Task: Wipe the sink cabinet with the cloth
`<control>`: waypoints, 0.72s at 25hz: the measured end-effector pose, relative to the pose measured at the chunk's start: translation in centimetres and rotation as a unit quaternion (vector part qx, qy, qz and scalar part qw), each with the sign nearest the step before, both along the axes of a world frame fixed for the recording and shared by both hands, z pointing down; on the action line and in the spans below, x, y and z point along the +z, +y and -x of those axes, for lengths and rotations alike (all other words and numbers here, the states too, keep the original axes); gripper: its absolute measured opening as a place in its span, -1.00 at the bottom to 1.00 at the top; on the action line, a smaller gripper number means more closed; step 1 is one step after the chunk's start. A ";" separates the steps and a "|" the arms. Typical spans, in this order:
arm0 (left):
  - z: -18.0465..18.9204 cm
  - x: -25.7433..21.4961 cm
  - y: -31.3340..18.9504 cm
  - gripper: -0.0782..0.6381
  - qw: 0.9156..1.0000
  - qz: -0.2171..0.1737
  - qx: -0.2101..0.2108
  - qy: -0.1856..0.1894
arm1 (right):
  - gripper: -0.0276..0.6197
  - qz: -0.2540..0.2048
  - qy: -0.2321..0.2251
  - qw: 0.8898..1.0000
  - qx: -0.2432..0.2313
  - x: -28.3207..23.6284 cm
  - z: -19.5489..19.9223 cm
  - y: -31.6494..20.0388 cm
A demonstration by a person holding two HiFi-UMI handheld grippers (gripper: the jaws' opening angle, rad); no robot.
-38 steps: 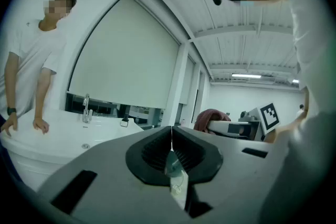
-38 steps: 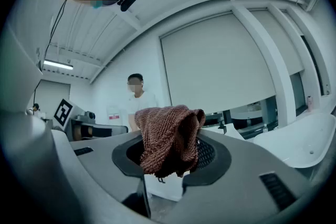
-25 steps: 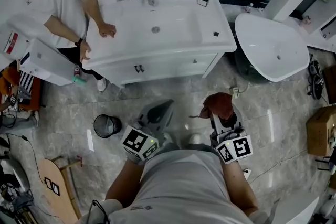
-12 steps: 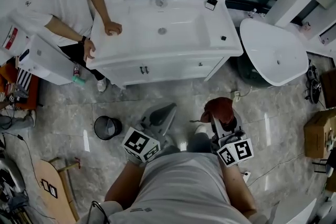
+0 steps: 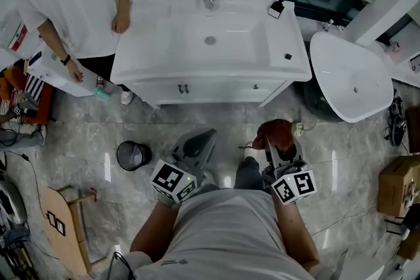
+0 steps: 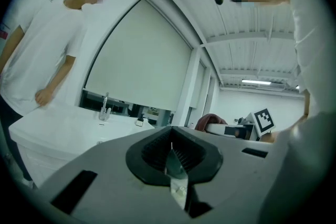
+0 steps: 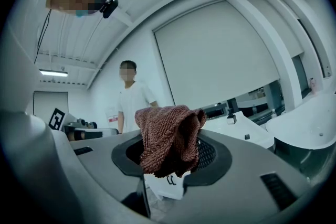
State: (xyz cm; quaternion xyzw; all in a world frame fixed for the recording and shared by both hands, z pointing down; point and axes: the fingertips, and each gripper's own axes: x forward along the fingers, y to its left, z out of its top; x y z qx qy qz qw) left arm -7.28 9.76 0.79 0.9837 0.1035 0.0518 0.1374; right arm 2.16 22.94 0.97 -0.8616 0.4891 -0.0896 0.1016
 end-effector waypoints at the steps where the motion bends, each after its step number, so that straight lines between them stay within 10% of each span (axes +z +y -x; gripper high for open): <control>1: -0.7 0.0 0.1 -0.74 1.000 0.000 -0.006 -0.002 | -0.42 0.001 -0.002 1.000 -0.004 0.1 -0.9 0.0; 18: -12.5 -0.4 0.8 -0.74 0.991 -0.015 -0.131 -0.035 | -0.42 -0.008 -0.045 0.992 -0.119 1.2 -15.5 -2.3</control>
